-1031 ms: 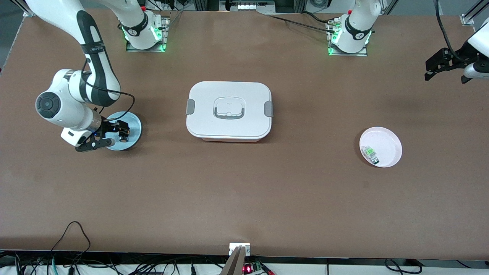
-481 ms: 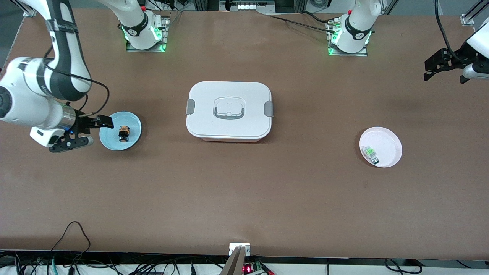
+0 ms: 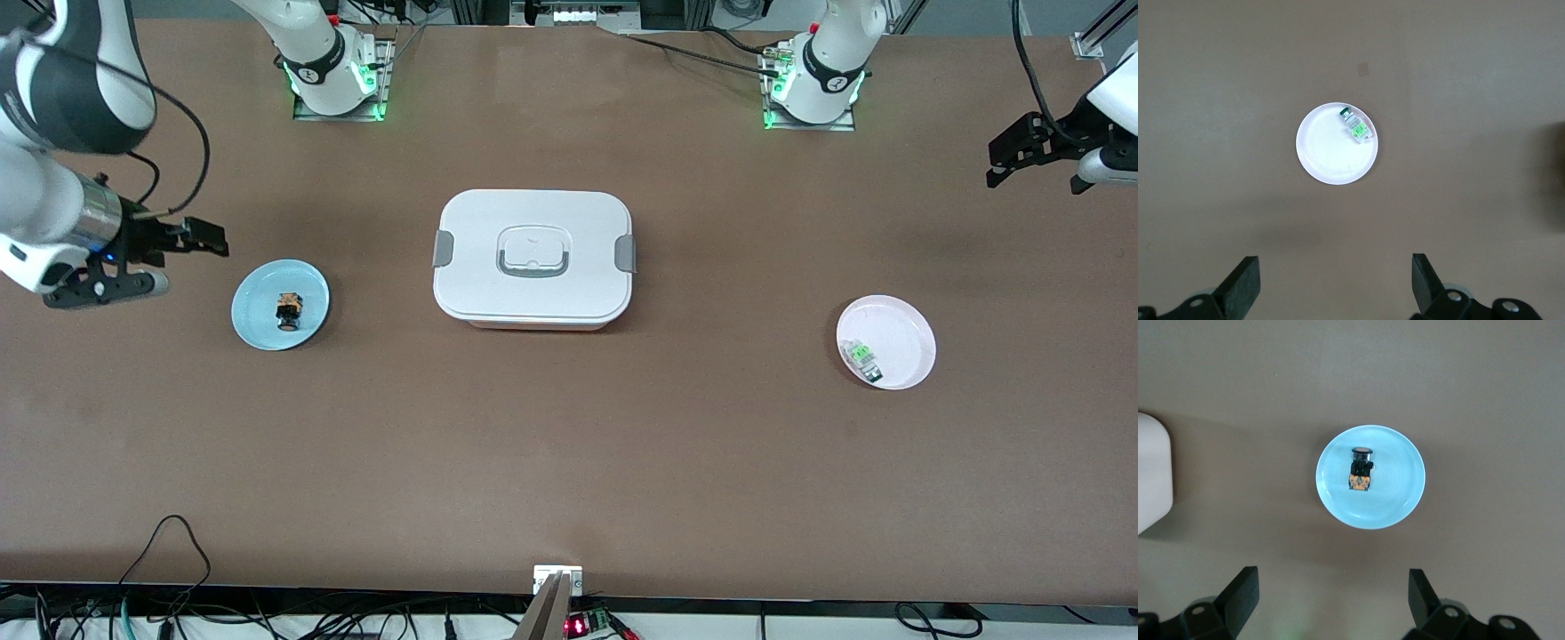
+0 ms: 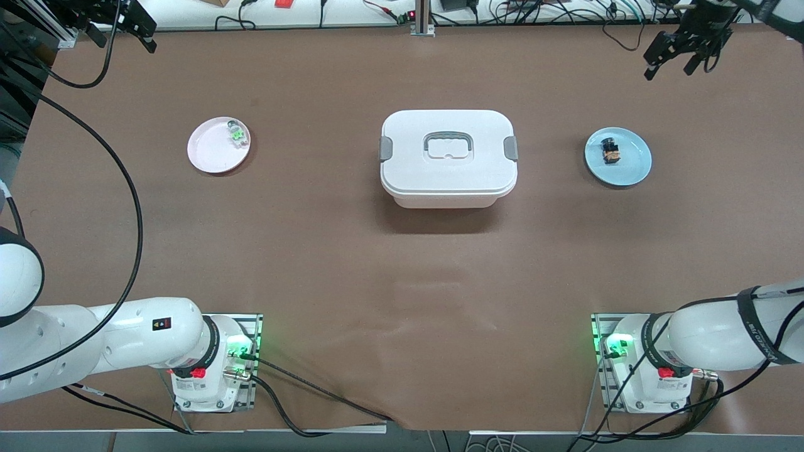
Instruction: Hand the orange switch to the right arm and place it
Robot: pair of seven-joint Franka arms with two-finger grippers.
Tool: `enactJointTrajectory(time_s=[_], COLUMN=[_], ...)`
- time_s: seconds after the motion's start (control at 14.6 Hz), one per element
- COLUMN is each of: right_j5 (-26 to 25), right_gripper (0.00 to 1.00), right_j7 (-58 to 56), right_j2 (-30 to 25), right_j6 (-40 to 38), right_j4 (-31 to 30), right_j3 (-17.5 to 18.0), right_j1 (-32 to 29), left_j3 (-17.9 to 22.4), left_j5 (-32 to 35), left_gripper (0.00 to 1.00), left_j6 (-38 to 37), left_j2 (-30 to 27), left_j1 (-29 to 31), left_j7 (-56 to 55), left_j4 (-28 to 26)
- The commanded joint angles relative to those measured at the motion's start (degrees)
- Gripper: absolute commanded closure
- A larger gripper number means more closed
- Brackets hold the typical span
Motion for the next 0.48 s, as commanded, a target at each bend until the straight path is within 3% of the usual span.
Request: enactJointTrajectory(time_s=[0.0,0.41], right_j5=[-1.1,-1.7], right_gripper=[0.01,0.00], right_j7=[2.5,3.9], right_j2=[-4.7,-8.1], right_j6=[-3.8,-7.6], right_j4=[0.0,3.4], right_j3=[6.0,6.6], right_j1=[-5.6,-6.1], left_j3=[0.3,1.3], left_j5=[-0.9,-1.4], left_gripper=[0.00,0.00], left_j6=[-0.6,-0.6], left_j2=[-0.7,-0.6], left_j1=[0.0,0.0], left_j7=[-0.4,-0.3], left_j4=[-0.1,-0.1])
